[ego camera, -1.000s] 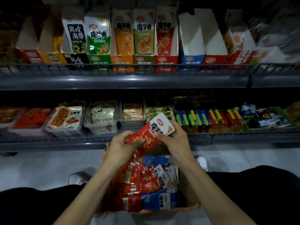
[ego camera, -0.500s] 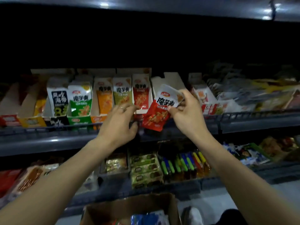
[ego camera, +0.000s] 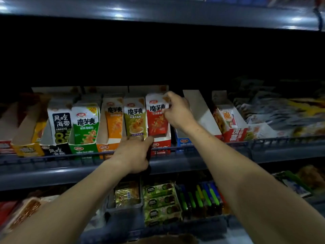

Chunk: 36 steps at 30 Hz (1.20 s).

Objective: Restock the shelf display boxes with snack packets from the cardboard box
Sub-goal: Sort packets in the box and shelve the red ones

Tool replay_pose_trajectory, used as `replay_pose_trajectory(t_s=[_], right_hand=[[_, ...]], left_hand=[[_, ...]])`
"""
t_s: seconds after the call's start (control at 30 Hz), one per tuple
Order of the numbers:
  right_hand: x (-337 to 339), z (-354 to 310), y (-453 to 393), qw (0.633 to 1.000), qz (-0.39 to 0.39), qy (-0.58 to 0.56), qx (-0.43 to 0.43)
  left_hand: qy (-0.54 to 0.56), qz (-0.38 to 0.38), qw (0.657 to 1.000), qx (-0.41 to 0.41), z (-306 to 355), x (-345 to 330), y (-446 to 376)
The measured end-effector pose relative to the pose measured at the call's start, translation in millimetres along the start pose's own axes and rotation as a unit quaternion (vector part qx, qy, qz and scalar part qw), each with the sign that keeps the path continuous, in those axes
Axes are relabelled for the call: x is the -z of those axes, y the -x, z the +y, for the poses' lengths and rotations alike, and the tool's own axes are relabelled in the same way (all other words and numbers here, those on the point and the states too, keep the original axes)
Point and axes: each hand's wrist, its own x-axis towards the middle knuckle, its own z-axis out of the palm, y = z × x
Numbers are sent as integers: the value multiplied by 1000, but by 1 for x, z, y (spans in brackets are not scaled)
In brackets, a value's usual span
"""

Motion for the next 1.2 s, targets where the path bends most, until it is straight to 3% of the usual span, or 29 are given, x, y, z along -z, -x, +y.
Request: replay_pose_trajectory(t_s=[0.13,0.2,0.3,0.37,0.7,0.83,1.2], right_hand=[[-4,5,3,999,-25,34,13],[-3,1,-2,988,-60,136,35],[-1,-7,-7,936,-61,332,98],[-3,-12,-8,910,-44,390,134],[-3,-16,-22,941,23,319,114],[-9,-11,-25,949,-8,309,67],[-15,-16,-26,932,1,349,101]], left_hand=[[3,8,1000,2,1,-3,-2],[8,11,1000,1,1,-2,-2],[9,13,1000,-4,0,-3,-2],[9,12,1000,-2,-1,-7,-1],[34,28,999,6,0,-7,-5],[29,33,999,12,0,-8,-5],[32,33,999,6,-1,-9,-6]])
